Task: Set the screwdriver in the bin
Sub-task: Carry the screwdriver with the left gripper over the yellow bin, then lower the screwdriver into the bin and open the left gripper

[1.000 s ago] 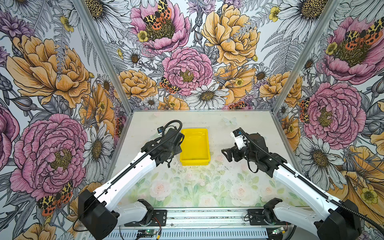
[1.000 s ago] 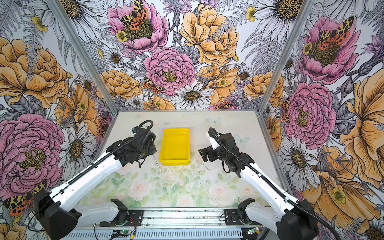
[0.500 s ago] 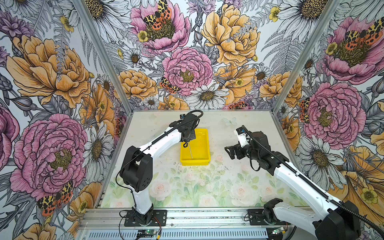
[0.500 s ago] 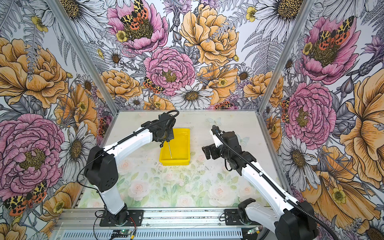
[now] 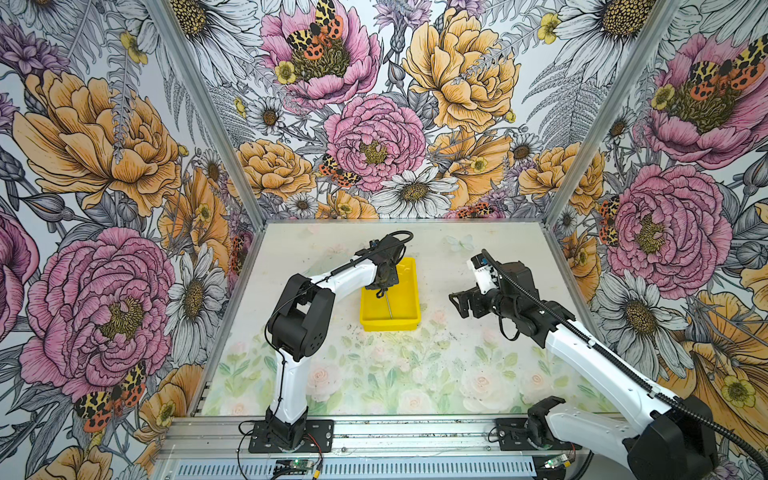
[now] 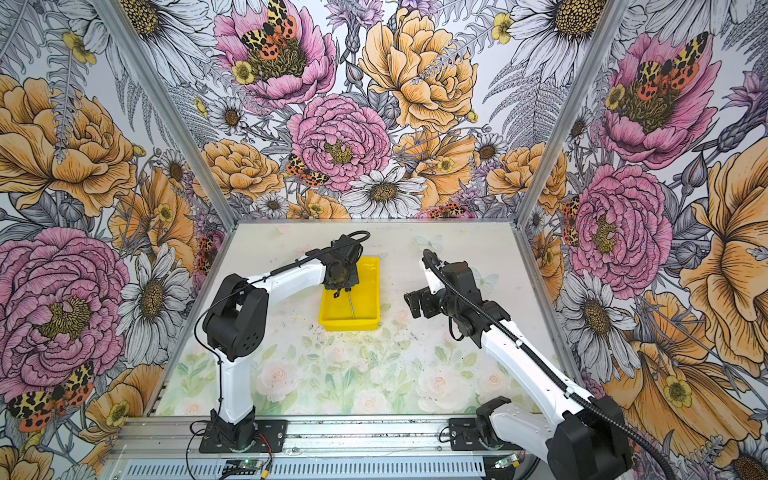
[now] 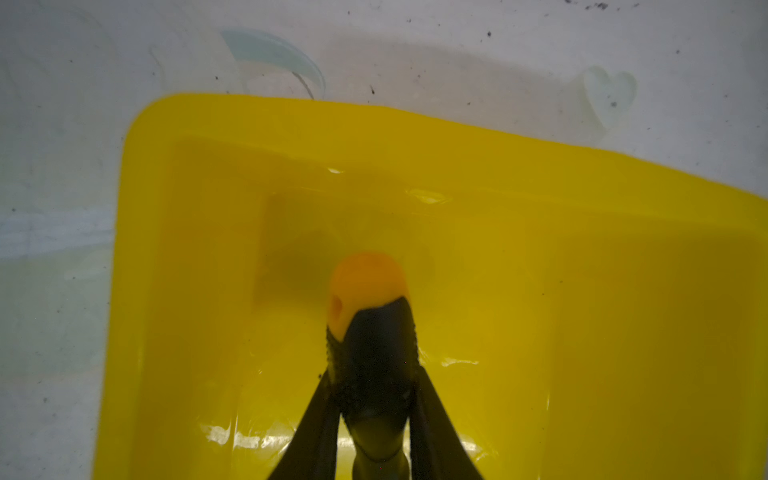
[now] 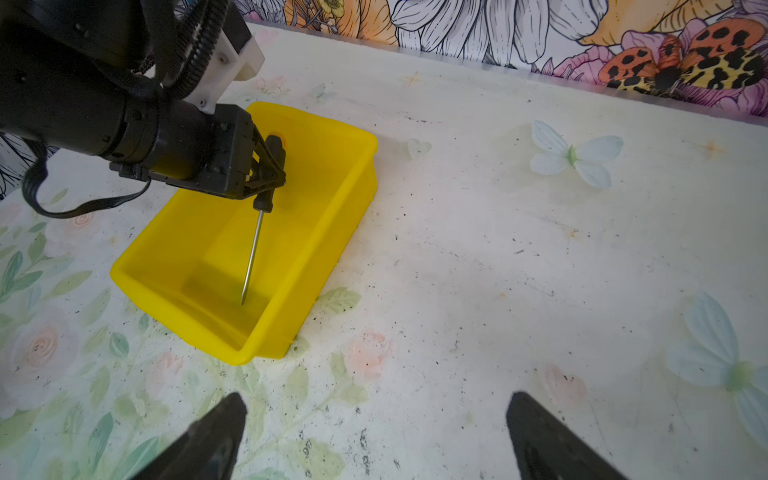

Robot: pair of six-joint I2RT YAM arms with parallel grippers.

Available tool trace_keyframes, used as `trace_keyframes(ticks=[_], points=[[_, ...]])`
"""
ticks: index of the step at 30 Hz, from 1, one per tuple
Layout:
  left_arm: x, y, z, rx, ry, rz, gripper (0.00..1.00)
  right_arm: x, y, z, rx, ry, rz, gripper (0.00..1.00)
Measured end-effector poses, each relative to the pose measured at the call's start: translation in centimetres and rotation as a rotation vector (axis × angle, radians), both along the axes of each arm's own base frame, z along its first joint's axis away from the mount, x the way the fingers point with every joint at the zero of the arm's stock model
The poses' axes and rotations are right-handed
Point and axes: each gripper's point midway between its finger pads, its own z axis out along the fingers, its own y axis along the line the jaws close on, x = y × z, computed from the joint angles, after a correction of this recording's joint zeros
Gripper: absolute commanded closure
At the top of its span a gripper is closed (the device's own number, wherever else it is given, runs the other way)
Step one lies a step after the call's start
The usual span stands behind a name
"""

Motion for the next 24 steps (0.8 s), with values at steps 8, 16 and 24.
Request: trace_keyframes(ticks=[8, 16, 24], points=[[-0.4, -0.8, -3.4, 0.002, 0.060, -0.011, 1.00, 0.2, -0.2, -0.1, -0.015, -0.007, -0.007, 0.00], [-0.7, -1.7, -3.8, -0.004, 0.061, -0.023, 0.89, 0.3, -0.5, -0.1, -0.035, -0.018, -0.013, 0.00], [-1.2, -2.6, -3.4, -0.009, 0.053, -0.043, 0.39, 0.3, -0.8, 0.5, -0.036, -0.039, -0.026, 0.01]])
